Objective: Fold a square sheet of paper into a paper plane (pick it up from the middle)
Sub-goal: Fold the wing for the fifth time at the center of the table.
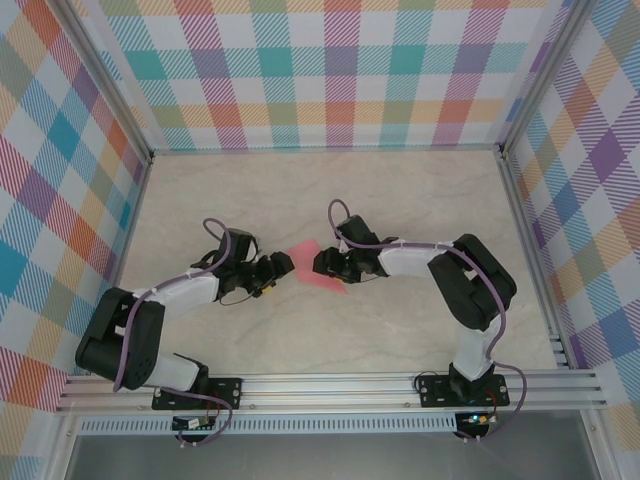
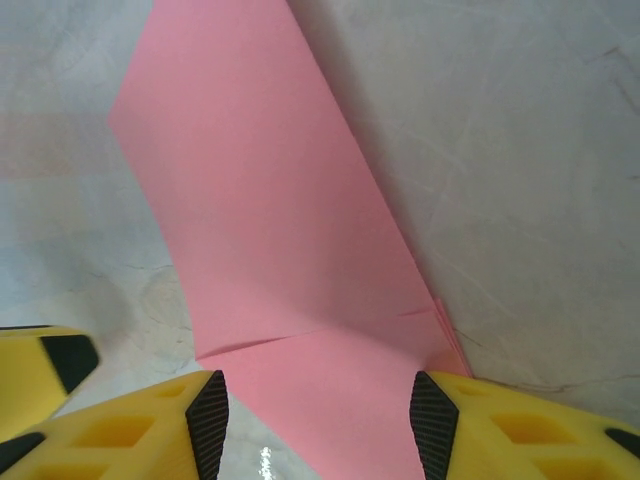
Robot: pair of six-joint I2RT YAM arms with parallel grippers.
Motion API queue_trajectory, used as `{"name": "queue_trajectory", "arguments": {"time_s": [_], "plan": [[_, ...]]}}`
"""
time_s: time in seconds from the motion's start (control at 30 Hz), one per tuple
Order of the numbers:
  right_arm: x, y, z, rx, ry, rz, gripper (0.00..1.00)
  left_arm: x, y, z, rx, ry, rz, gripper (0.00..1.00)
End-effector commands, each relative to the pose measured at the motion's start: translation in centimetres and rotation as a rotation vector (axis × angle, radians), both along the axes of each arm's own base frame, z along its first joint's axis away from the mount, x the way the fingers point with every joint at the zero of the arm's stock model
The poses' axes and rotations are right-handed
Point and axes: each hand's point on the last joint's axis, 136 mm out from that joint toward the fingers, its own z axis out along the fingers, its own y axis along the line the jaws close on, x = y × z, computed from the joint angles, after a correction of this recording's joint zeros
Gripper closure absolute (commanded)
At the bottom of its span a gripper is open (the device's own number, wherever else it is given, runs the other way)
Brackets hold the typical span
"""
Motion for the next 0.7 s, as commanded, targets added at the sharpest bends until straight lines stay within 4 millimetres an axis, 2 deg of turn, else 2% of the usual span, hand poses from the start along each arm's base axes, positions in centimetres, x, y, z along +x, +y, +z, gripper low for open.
{"name": "queue_trajectory", "arguments": {"time_s": [0.0, 0.27, 0.67], "plan": [[-1.4, -1.5, -3.0, 0.014, 0.13, -0.047, 0.45, 0.9, -2.2, 0.9, -0.046, -0.012, -0.032, 0.26], [-1.5, -2.7, -3.5, 0.048, 0.171, -0.073, 0.45, 1.3, -4.3, -0.5, -0.049, 0.048, -0.043, 0.4], [-1.5, -3.2, -3.3, 0.071, 0.142, -0.045, 0.45, 2.3, -5.3, -1.6, -0.04, 0.073, -0.038, 0.65]]}}
